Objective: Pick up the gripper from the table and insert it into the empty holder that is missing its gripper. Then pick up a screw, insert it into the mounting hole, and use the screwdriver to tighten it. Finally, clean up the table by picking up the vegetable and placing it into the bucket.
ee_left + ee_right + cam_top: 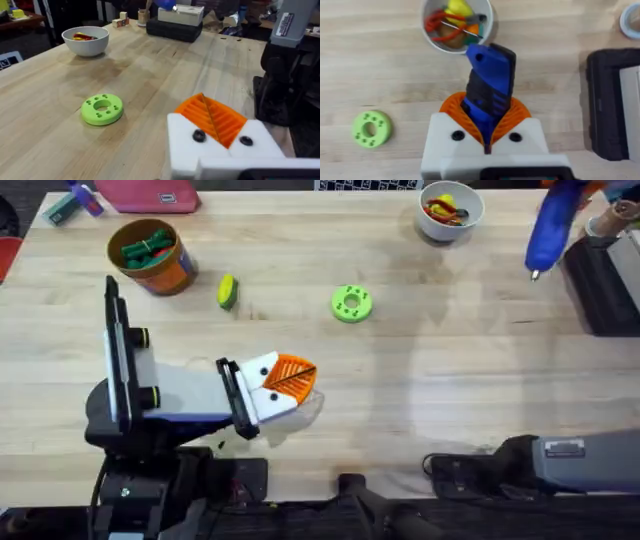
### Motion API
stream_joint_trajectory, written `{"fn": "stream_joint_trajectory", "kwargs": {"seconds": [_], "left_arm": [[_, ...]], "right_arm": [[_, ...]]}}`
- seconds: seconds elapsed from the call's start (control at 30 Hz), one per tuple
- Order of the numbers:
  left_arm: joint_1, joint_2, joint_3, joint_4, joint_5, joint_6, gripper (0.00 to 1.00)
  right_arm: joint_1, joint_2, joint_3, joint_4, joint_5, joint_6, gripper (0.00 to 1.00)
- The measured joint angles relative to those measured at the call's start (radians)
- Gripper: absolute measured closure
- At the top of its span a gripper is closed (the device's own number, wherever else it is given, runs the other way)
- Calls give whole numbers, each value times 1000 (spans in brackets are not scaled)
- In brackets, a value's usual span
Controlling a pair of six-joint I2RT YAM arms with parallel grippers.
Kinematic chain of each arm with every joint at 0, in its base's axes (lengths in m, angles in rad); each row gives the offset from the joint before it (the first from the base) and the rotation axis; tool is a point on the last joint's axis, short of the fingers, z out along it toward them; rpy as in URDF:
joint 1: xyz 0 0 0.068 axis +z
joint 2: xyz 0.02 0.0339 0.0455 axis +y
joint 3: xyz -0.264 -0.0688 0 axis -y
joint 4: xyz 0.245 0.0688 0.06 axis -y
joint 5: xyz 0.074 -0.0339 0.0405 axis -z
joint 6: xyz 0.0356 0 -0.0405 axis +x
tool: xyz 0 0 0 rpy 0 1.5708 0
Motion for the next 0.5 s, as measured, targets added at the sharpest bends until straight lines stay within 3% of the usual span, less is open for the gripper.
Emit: {"fn": "stream_joint_trajectory", "kwargs": {"seconds": [0.2, 0.5], "left_arm": [[0, 0, 0, 0, 0, 0, 991], [0, 0, 0, 0, 0, 0, 991]], "right_arm": [[104, -166, 0, 37, -24, 54, 978], [397, -349, 0, 151, -39, 161, 978]]}}
